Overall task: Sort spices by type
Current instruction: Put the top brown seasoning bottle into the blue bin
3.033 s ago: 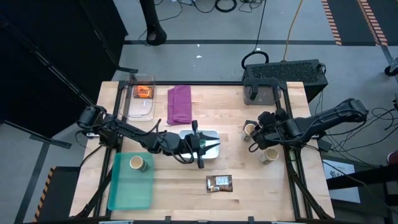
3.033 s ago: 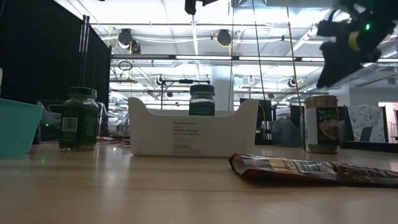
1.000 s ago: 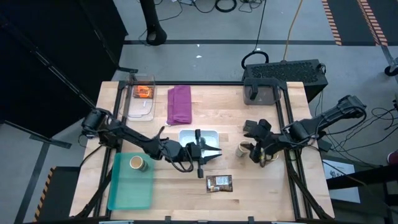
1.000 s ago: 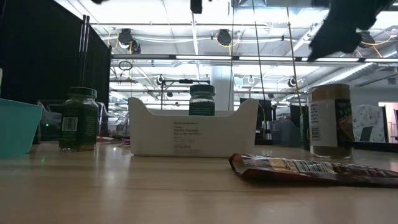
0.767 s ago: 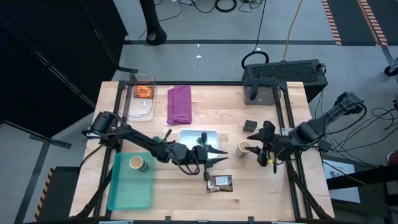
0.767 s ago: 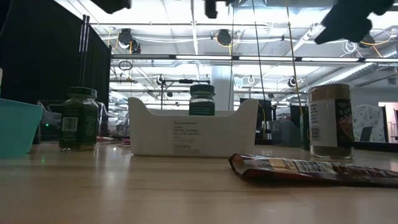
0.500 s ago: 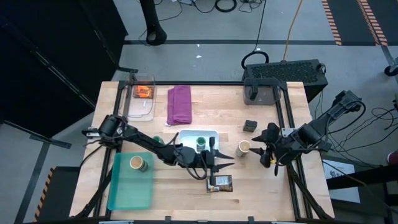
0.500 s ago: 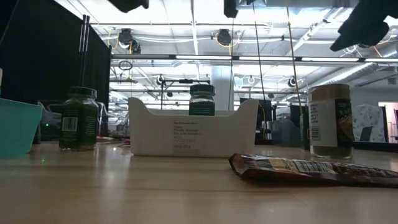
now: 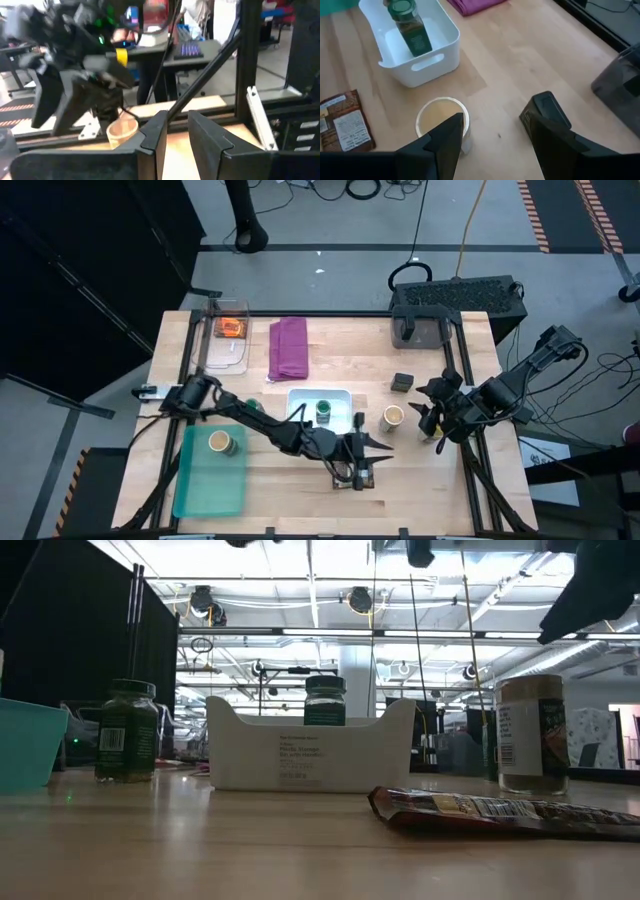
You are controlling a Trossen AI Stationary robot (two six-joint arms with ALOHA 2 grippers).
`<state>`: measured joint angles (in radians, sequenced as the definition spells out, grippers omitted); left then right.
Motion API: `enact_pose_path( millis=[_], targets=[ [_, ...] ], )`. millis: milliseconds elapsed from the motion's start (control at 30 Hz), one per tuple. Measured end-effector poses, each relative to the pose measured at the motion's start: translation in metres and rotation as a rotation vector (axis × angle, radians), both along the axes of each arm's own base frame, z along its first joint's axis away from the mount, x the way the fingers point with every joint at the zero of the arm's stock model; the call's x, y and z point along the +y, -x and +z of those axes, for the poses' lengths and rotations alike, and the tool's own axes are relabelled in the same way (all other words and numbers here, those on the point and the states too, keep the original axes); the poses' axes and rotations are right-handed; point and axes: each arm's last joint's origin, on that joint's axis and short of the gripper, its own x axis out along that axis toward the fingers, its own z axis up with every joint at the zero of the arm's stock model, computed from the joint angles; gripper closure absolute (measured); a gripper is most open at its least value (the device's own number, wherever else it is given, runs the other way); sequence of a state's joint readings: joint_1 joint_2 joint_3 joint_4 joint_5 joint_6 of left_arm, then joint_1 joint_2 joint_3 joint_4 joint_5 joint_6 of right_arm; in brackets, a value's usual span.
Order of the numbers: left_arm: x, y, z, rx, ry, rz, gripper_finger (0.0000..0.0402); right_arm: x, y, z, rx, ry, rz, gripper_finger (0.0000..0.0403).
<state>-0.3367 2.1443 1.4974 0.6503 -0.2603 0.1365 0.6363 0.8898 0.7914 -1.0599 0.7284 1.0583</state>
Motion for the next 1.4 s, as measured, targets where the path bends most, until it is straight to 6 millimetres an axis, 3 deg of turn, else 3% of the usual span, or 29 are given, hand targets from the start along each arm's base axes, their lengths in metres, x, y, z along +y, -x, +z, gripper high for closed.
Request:
enact_pose_path(
  millis=[167,400,933,1067,1400],
  targets=[
    [0.002,-0.012,0.0,0.045,0.016,0.014,0.0316,-0.002,0.005,-0.003,0.061,-0.035,-0.018,0.0193],
    [0.007,-0.02,-0.004,0.253,0.01,0.065,0.0308,0.0,0.006,-0.008,0.157,-0.103,-0.017,0.0193],
    [0.042,-0.029,-0.001,0.225,-0.031,0.209,0.0125,0.002,0.003,-0.01,0.188,-0.034,0.031,0.0193],
    [0.051,-0.032,0.004,0.175,-0.009,0.225,0.0107,0.001,0.003,-0.01,0.189,-0.002,0.049,0.0193],
    [0.05,-0.032,0.002,0.193,-0.016,0.226,0.0104,0.0,0.004,-0.009,0.187,0.06,0.061,0.0193]
  ],
)
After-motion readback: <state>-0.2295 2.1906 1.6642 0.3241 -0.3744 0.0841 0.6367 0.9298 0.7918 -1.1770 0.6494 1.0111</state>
